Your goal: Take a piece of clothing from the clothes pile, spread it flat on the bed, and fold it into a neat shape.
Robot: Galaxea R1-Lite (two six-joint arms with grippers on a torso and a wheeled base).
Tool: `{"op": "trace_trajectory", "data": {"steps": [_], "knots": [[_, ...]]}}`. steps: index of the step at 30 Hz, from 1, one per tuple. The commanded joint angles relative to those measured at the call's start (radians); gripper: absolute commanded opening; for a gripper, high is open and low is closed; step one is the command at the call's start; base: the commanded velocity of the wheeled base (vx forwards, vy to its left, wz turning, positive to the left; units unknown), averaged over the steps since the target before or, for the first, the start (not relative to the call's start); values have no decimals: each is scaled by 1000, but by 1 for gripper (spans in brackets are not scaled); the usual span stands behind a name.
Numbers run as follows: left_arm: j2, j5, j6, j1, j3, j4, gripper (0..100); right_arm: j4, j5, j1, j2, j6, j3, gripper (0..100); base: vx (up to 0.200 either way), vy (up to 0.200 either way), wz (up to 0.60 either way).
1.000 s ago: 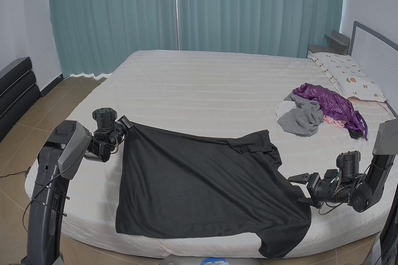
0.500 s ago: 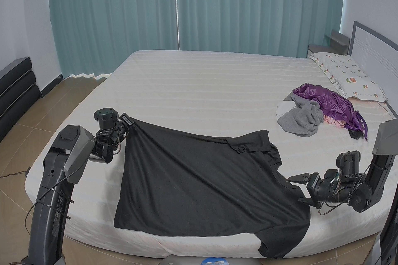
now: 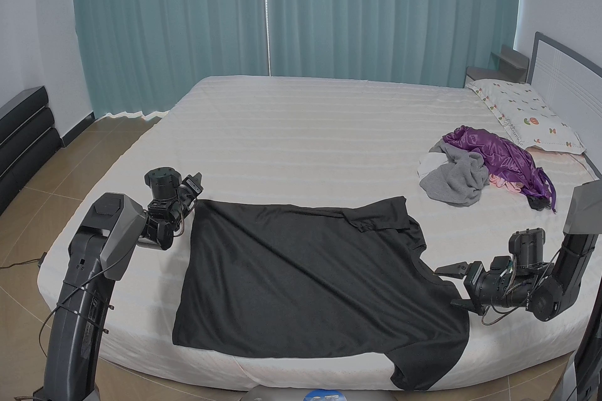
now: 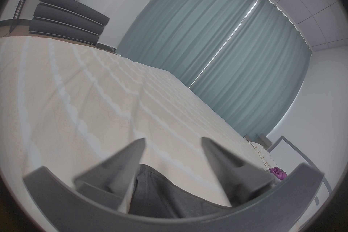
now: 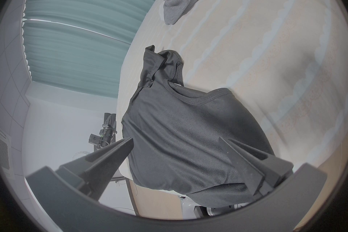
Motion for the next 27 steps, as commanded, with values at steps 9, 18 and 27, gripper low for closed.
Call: {"op": "trace_trajectory", "data": {"steps": [9, 18, 27], "knots": [[-135, 0, -83, 13, 215, 1, 100, 20, -65, 62, -28, 55, -120, 100, 0, 0, 0], [-232, -115, -175, 24, 395, -3, 100, 403, -268, 210, -13, 52, -528, 100, 0, 0, 0], [-216, -113, -169, 24, 384, -5, 100, 563, -320, 295, 219, 50, -827, 100, 0, 0, 0]]}}
